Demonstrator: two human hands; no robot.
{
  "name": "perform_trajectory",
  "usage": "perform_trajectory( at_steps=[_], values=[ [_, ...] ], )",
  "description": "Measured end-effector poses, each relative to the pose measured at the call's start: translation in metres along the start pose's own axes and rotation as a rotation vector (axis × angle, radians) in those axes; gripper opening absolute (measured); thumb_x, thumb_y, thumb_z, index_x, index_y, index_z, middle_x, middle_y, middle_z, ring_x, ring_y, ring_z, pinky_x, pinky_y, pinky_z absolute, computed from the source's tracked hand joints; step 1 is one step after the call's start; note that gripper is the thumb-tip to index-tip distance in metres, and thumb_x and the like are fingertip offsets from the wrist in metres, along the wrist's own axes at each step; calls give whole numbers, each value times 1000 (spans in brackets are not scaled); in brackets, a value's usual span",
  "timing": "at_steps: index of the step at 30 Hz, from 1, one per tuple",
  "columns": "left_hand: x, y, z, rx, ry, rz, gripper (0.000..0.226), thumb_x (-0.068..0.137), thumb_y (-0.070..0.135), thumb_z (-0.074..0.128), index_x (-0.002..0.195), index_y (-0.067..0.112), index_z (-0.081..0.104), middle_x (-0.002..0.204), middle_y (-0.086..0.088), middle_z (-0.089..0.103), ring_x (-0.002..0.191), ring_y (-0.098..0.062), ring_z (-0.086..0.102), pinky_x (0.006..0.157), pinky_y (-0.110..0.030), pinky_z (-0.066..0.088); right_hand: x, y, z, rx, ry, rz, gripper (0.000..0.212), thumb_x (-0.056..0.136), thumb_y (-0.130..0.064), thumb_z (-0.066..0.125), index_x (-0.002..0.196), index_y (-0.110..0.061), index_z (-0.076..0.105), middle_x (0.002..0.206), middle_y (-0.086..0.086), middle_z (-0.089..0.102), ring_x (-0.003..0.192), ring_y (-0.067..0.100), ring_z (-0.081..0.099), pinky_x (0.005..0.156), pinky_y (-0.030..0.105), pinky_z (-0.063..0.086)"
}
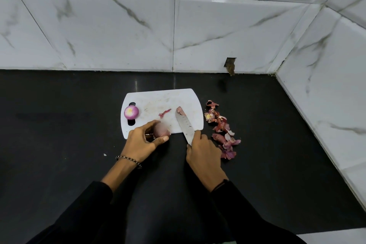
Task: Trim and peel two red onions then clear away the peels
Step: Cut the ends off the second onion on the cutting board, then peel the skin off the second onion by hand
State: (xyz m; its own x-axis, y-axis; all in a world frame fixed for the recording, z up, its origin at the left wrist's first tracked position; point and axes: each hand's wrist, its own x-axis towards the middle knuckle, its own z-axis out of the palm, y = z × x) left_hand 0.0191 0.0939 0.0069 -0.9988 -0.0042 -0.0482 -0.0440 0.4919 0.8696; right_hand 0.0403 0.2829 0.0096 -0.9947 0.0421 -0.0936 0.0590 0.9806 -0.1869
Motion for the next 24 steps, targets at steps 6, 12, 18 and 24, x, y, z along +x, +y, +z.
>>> perform_trajectory(
  at_steps=[6,12,18,24],
  values=[
    [0,0,-6,-18,6,-7,61,75,30,85,130,23,61,109,14,66,93,12,59,82,-8,44,22,-8,-11,-45,91,-138,36,102,-33,50,130,-10,47,126,10,53,115,26,52,90,36,44],
    [-1,-1,-11,-30,29,-24,59,75,30,86,129,23,63,108,14,67,95,6,63,81,-5,44,63,-22,0,71,19,-436,39,102,-24,50,141,-18,51,158,11,35,148,29,27,111,42,33],
    [2,-2,-23,-12,35,-33,53,75,25,86,124,24,65,96,23,63,83,15,60,72,2,43,93,-39,15,12,-136,-558,46,106,-20,41,152,-22,40,165,14,19,154,30,14,124,41,7],
    [12,-4,-25,-23,32,-35,49,74,25,87,119,26,66,95,24,65,89,6,64,75,-1,44,94,-36,13,154,-44,-546,36,101,-10,48,135,-3,57,139,9,55,129,28,48,107,43,42]
  ],
)
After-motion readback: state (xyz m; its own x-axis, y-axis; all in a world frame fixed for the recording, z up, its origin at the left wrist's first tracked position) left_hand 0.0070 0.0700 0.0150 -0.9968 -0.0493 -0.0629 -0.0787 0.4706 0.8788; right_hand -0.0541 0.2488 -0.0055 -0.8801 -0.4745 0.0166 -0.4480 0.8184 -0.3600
